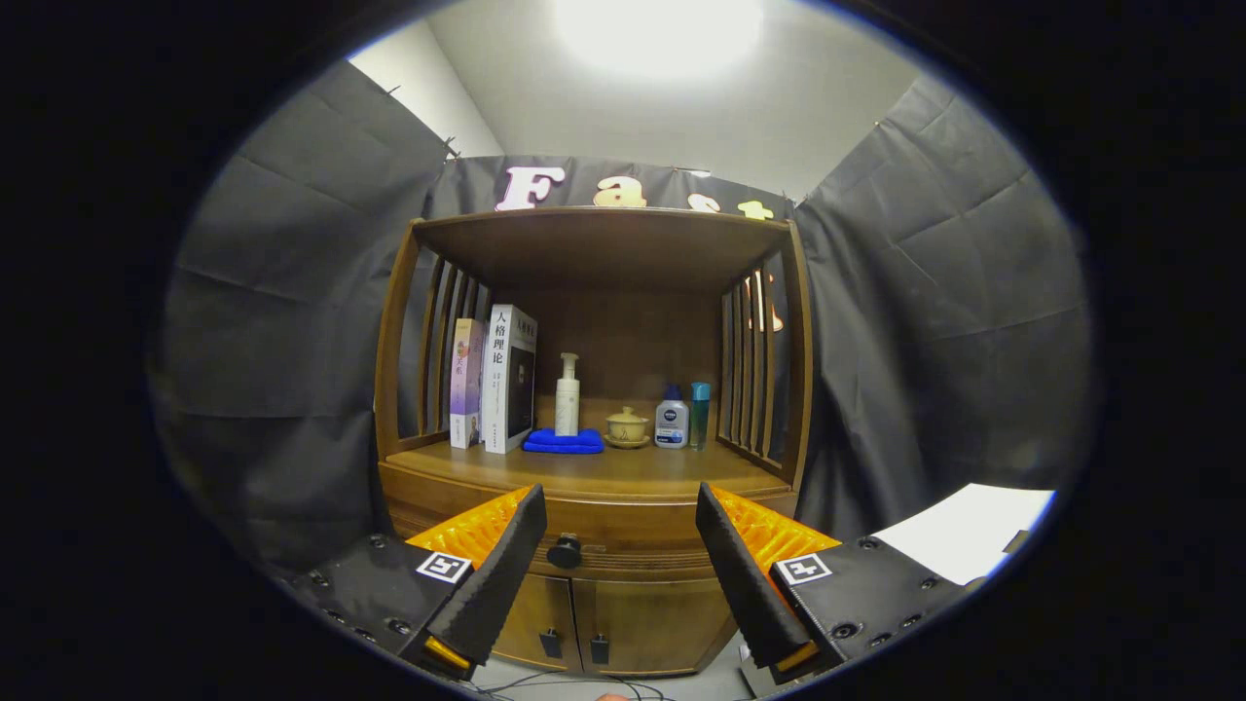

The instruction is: Pull open the drawer, take out the items inside it, and place them on the countertop above the cabinet.

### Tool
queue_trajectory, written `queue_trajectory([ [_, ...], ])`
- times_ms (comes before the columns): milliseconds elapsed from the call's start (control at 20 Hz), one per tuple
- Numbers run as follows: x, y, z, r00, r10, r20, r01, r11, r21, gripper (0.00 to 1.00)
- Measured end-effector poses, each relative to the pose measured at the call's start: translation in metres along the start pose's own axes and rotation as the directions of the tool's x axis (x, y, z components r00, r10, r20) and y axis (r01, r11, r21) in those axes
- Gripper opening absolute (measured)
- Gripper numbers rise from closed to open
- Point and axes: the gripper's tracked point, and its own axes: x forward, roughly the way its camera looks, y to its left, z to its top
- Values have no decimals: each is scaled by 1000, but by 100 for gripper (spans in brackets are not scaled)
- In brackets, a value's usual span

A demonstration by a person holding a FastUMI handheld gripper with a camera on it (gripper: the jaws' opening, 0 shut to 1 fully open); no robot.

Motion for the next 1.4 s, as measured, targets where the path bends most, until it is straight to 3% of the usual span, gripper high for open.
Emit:
queue_trajectory([
  [350,10,-8,-8,999,-33,-22,33,999,-5,98],
  [650,45,-11,-34,994,-72,-82,71,997,-12,98],
  [1400,129,52,-109,974,-4,-228,11,1000,28,98],
])
